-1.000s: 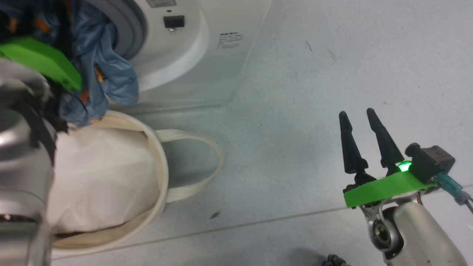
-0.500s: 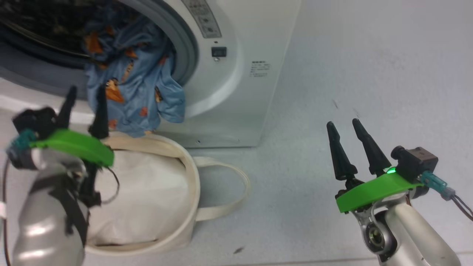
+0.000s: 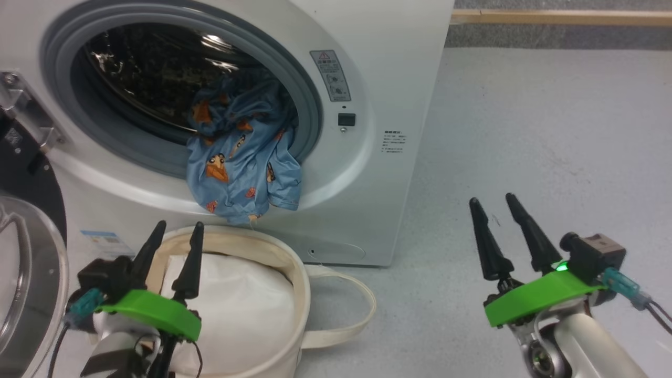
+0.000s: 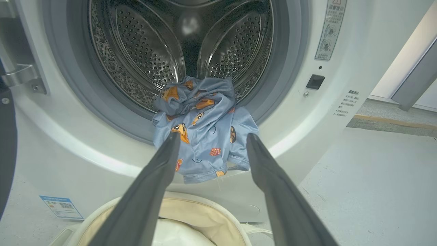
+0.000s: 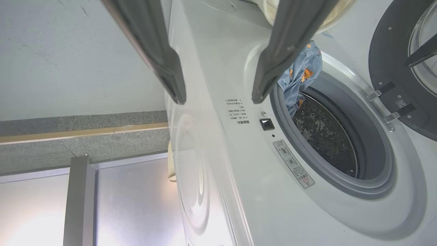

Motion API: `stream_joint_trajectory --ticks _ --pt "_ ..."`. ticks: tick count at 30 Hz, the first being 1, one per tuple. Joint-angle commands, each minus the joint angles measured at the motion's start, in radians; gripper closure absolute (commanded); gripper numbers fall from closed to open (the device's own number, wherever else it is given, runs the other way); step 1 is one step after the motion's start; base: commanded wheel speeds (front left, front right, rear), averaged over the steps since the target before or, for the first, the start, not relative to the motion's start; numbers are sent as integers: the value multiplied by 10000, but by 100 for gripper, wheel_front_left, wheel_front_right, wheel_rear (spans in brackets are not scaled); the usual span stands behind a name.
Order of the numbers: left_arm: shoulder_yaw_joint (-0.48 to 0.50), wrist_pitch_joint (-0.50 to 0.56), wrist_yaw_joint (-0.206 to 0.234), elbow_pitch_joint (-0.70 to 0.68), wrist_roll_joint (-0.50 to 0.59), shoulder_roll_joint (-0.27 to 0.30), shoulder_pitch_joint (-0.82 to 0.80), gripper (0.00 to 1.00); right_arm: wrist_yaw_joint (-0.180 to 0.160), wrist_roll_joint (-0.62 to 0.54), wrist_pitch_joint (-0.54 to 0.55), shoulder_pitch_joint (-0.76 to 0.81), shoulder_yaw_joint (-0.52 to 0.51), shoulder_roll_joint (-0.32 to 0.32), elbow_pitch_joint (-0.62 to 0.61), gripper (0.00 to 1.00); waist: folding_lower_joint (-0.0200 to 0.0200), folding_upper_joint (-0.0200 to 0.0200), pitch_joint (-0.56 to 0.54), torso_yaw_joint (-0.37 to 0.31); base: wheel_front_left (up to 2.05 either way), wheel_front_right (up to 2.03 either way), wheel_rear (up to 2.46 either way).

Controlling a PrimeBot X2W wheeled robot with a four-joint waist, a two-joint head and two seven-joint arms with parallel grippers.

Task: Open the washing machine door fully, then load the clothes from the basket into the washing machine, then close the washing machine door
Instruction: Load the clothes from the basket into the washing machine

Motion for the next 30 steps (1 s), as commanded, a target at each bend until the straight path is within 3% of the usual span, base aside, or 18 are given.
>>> stream_joint_trajectory --ticks 1,17,30 --pt "693 -58 -56 -804 85 210 21 0 54 -316 -123 70 -226 -124 -606 0 2 -1 -185 149 0 0 0" --pt "1400 -58 -57 -1586 500 36 614 0 54 -1110 -124 592 -1761 -52 -514 0 2 -1 -304 4 0 0 0" --pt "1351 -59 -57 -1590 519 15 480 0 54 -1193 -124 577 -1832 104 -625 0 2 -1 -124 -63 0 0 0"
